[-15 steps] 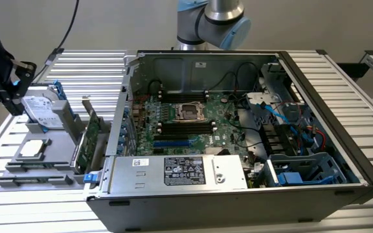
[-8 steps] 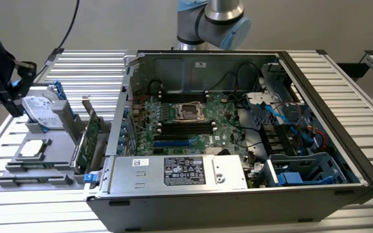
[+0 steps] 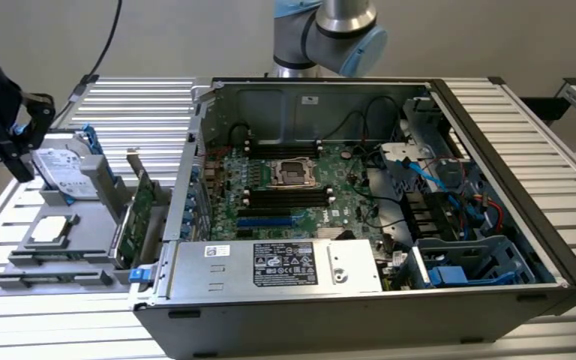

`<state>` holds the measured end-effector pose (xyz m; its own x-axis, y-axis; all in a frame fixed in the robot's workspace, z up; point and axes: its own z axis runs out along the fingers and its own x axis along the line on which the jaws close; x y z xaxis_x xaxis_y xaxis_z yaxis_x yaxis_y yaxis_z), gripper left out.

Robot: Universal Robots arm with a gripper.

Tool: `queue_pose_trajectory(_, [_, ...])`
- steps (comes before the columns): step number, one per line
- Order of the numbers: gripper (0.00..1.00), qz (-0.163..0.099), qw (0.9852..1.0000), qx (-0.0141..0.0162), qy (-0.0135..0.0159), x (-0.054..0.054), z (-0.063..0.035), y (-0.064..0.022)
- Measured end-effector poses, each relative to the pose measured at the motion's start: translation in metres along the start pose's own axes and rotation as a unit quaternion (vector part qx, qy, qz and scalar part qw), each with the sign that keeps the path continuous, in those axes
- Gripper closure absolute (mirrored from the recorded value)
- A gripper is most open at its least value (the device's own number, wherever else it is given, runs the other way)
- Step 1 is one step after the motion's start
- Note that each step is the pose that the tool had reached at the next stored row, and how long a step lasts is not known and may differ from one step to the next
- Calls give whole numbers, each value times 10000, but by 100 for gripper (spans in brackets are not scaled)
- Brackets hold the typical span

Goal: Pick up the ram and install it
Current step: 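Pick up the ram and move it above insertion slot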

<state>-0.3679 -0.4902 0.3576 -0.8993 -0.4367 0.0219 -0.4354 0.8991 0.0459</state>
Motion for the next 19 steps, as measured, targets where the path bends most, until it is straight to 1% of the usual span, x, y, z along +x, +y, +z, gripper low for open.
queue_pose_trajectory(1, [89, -61, 10000, 4, 4, 5, 0, 3])
queue_pose_trajectory(3, [89, -211, 9998, 24, 17, 9, 0, 5])
queue_pose_trajectory(6, [89, -459, 9989, 72, 51, 14, -1, 7])
queue_pose_trajectory(10, [89, -823, 9966, 83, 67, 13, 8, 7])
queue_pose_trajectory(13, [89, -1094, 9939, 90, 78, 13, 26, 6])
queue_pose_trajectory(15, [89, -1277, 9917, 94, 85, 13, 40, 5])
queue_pose_trajectory(17, [89, -1455, 9893, 99, 92, 13, 55, 4])
queue_pose_trajectory(19, [89, -1633, 9865, 103, 99, 12, 70, 4])
